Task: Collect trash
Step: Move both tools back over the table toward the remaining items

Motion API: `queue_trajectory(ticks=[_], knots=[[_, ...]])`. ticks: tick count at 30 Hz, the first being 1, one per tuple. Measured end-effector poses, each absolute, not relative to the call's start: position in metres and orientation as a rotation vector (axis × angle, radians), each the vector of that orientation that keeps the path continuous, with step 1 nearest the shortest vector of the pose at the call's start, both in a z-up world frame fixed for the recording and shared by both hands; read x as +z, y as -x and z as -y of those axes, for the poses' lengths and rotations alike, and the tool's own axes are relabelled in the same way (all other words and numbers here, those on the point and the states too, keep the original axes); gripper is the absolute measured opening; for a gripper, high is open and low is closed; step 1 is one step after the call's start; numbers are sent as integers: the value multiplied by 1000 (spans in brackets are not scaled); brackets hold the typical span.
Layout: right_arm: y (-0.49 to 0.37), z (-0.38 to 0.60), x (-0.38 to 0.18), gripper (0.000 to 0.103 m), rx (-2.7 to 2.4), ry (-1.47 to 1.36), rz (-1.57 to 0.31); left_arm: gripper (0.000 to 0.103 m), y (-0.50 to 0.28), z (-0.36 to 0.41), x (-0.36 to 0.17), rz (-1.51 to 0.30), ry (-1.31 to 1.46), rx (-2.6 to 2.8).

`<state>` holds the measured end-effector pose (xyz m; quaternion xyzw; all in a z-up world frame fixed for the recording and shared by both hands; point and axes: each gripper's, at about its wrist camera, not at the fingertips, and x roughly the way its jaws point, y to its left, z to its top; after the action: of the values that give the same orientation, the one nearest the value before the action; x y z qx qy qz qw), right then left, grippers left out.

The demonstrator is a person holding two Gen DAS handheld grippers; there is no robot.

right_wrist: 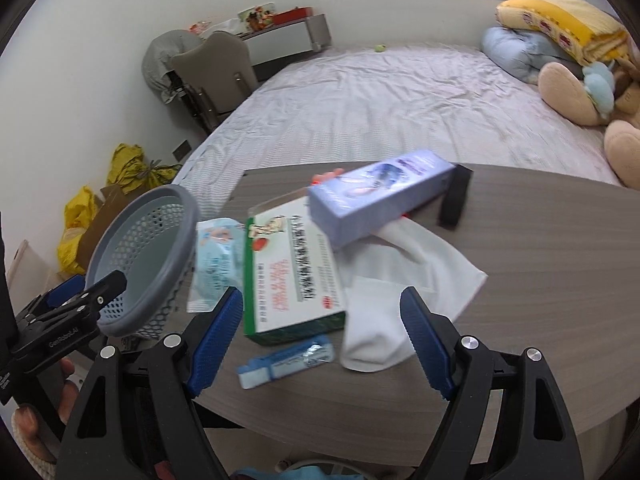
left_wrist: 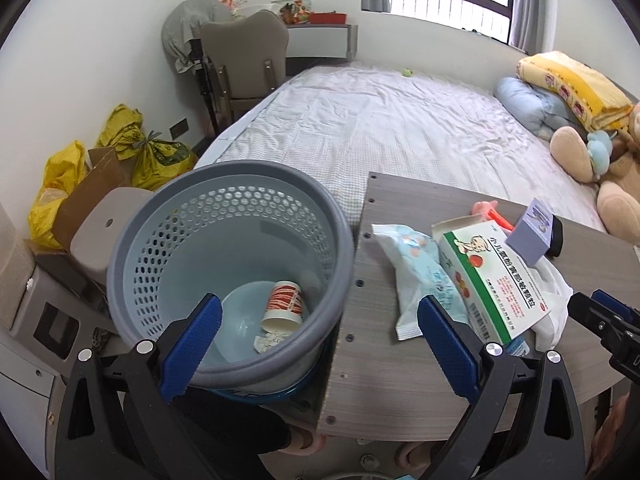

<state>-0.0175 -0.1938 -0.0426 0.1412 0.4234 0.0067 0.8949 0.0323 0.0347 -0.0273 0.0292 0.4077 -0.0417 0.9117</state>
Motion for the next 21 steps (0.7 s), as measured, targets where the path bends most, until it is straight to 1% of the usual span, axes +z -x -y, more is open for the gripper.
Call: queue_trajectory(ticks=[8,21], knots=[[6,216,-46,77,-20,-323,-866,96,-34,-14,-31,-846,-96,-110],[-65,206,-43,77,-96,-316,-856,96,-45,-12,-33,-817,-122,-107]])
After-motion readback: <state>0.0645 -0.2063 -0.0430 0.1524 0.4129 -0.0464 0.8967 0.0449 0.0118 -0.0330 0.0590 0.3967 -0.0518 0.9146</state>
